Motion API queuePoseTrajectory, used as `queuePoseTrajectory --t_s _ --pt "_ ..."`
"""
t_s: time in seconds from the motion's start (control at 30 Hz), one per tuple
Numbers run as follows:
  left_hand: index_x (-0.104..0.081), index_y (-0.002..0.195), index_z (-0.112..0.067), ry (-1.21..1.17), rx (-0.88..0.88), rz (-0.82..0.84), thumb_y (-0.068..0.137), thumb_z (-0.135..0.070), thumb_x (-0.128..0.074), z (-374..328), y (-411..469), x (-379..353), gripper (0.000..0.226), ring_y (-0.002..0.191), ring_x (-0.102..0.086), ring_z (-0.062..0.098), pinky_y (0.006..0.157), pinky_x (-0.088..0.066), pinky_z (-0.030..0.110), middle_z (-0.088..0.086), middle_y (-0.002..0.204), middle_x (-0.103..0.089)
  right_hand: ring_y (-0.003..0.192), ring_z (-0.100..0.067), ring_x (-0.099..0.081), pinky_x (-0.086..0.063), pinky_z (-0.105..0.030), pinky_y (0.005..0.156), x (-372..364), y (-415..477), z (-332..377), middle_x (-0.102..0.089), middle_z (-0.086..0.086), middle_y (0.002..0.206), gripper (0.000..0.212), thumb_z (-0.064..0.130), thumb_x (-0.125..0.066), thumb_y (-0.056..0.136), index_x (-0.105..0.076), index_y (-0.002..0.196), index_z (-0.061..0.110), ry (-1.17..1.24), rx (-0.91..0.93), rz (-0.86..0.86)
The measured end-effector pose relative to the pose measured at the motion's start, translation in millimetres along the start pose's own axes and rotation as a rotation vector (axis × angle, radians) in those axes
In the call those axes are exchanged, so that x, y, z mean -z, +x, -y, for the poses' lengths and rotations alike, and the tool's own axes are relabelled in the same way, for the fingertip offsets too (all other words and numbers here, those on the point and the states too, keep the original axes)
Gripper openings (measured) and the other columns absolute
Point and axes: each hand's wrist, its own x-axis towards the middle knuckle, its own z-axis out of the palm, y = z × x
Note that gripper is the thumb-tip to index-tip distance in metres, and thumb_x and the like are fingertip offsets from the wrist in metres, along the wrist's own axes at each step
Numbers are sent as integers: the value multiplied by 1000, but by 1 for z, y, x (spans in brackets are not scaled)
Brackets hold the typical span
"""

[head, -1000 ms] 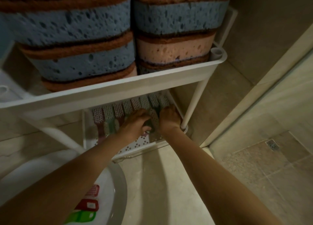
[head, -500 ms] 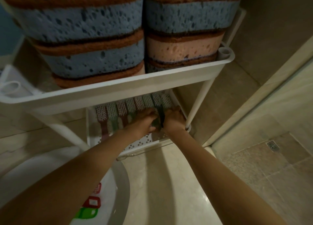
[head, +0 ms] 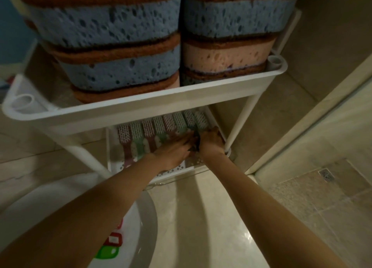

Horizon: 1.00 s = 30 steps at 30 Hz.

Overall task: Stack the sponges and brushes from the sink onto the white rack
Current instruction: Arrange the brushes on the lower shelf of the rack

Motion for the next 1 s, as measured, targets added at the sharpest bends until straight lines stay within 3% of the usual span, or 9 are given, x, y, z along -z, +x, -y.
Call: queuePoseTrajectory --t_s 0.23,0.4,0.6,0.73,0.83,0.93,1.0 --pt "-20 149 -17 -13 -7 48 101 -18 -34 4 4 -2 50 146 -18 22 118 -24 36 5 159 -12 125 -30 -45 -42 -35 100 1 5 3 -39 -22 137 37 9 -39 98 -39 133 -3 -3 -21 -13" --pt "-17 149 -20 -53 7 55 102 -20 -33 3 3 -1 50 145 -18 21 119 -23 35 3 159 -12 129 -32 -43 -39 -38 105 -1 2 4 -34 -22 141 47 8 -41 97 -25 140 1 42 -17 -51" --pt "-17 149 -20 -107 48 69 101 -18 -30 1 1 4 50 145 -18 24 119 -21 37 4 159 -13 126 -32 -44 -42 -39 105 -3 -2 3 -32 -22 140 47 9 -43 96 -27 140 1 26 12 -72" --pt "-35 140 -14 -255 190 -89 97 -7 -38 -3 -6 9 44 130 -42 29 105 -41 37 9 148 -33 116 -34 -53 -47 -39 96 1 -21 -1 -33 -22 140 39 8 -39 97 -35 135 3 21 130 -179" --pt "-43 136 -9 -350 351 -302 99 -8 -34 -11 -24 21 38 121 -51 28 99 -42 31 14 140 -45 106 -35 -58 -50 -38 87 6 -46 -2 -40 -20 134 37 3 -45 94 -43 131 3 112 211 -269" --pt "-54 127 -6 -504 454 -447 98 -7 -35 -19 -58 34 35 113 -57 31 90 -43 26 17 125 -60 89 -42 -63 -55 -38 69 5 -82 11 -55 -28 114 35 -8 -52 80 -56 115 -5 275 323 -413" --pt "-61 118 -5 -541 497 -474 97 -9 -38 -22 -89 35 31 107 -61 31 90 -47 32 18 116 -65 79 -43 -65 -55 -34 56 1 -105 24 -61 -30 101 34 -10 -51 71 -61 104 -7 390 394 -494"
